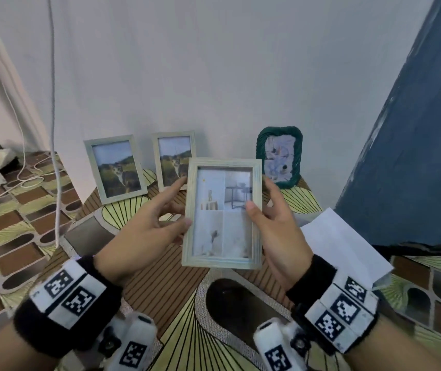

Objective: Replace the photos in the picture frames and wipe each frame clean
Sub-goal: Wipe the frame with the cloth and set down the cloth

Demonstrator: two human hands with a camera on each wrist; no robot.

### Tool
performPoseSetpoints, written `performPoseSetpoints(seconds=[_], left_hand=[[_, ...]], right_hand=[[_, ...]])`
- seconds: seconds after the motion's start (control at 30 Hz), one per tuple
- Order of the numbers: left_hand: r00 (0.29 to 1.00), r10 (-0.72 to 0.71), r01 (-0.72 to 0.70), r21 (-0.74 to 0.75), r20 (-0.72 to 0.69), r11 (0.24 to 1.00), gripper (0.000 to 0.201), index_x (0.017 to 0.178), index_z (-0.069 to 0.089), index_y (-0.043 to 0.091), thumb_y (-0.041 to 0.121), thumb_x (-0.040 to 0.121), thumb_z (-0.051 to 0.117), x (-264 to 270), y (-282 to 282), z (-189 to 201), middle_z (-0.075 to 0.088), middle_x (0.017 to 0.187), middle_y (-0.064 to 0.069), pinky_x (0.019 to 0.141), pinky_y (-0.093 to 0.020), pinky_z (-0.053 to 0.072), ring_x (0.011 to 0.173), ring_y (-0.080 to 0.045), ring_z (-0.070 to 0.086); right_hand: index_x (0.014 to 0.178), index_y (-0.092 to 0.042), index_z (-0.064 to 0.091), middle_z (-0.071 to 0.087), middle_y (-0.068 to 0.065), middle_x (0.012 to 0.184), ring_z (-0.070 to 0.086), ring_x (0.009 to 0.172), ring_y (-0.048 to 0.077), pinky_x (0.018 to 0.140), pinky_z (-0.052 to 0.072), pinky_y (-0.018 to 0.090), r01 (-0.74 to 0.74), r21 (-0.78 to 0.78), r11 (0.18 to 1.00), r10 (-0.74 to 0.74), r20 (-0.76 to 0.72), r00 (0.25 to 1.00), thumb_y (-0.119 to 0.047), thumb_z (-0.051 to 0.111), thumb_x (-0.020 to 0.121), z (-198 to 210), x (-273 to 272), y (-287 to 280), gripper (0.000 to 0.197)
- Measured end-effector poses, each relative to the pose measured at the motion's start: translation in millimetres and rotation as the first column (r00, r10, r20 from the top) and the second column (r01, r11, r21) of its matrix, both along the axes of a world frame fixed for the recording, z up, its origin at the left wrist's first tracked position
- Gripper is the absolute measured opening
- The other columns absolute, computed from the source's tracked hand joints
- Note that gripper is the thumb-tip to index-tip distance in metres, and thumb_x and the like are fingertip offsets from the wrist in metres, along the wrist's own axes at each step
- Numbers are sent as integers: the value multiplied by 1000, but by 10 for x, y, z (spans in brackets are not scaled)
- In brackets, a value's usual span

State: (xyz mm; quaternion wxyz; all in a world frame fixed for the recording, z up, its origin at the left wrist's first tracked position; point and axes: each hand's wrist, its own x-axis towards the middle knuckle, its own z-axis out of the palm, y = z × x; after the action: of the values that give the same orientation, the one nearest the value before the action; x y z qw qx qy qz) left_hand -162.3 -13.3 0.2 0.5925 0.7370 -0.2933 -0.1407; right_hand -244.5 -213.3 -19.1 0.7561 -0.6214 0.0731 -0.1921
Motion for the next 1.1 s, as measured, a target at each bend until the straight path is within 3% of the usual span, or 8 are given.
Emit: performPoseSetpoints(seconds=[0.23,0.4,0.53,0.73,0.87,0.97,1.03,1.1], left_hand=[[990,64,-58,-50,123,997,69,136,39,56,5,94,59,508,-266,227,59,112,-7,78,-38,61,88,-22,71],[985,85,-77,-62,150,995,71,140,36,46,-1,93,59,862,-476,293,66,84,19,70,-16,55,78,-3,66],[983,136,-135,-18,125,991,70,142,37,48,6,93,62,1172,-634,286,67,101,-3,93,-34,55,99,-25,65],[979,191,-191,3,66,982,70,147,34,45,7,94,59,1618,-945,125,63,111,-8,84,-51,57,95,-38,66],[987,161,-160,-28,29,987,72,148,29,45,8,94,60,1874,-1078,-10,64,105,7,71,-25,60,77,-8,69],[994,93,-96,-57,-55,994,71,148,24,46,13,96,58,2011,-1149,-75,68,110,9,77,-22,58,87,-3,70],[991,21,-35,-99,-136,995,68,148,21,48,13,99,53,2088,-1194,-108,72,112,8,90,-29,55,99,-8,69],[977,-21,-9,-138,-214,990,65,148,19,48,14,101,49,2163,-1243,-148,71,112,4,98,-33,48,105,-18,66]], right_hand=[[135,-51,41,59,-6,135,61,118,11,94,55,41,57,-107,993,-45,106,993,-12,47,102,228,554,-155,51],[147,-45,32,51,-9,142,55,122,8,102,49,35,138,-165,977,-132,49,990,-20,42,104,300,1000,-284,51],[147,-45,32,52,-7,138,60,109,8,94,53,32,185,-196,963,-188,4,982,-22,36,105,337,1340,-404,48],[137,-53,37,62,-2,123,65,102,27,89,56,44,228,-231,946,-241,-28,970,-19,38,104,320,1790,-600,48],[131,-54,41,68,-1,105,62,83,25,80,56,44,257,-251,933,-274,-33,961,-17,38,103,253,2055,-751,47],[130,-58,40,68,-2,101,64,85,36,84,55,55,253,-265,931,-277,-59,959,-18,36,104,174,2220,-838,48],[129,-59,40,66,-10,93,64,92,38,84,55,50,261,-290,921,-288,-56,956,-18,36,104,93,2316,-899,48],[127,-62,39,65,-23,85,66,78,15,71,58,27,288,-315,904,-315,-39,948,-18,36,104,8,2399,-959,49]])
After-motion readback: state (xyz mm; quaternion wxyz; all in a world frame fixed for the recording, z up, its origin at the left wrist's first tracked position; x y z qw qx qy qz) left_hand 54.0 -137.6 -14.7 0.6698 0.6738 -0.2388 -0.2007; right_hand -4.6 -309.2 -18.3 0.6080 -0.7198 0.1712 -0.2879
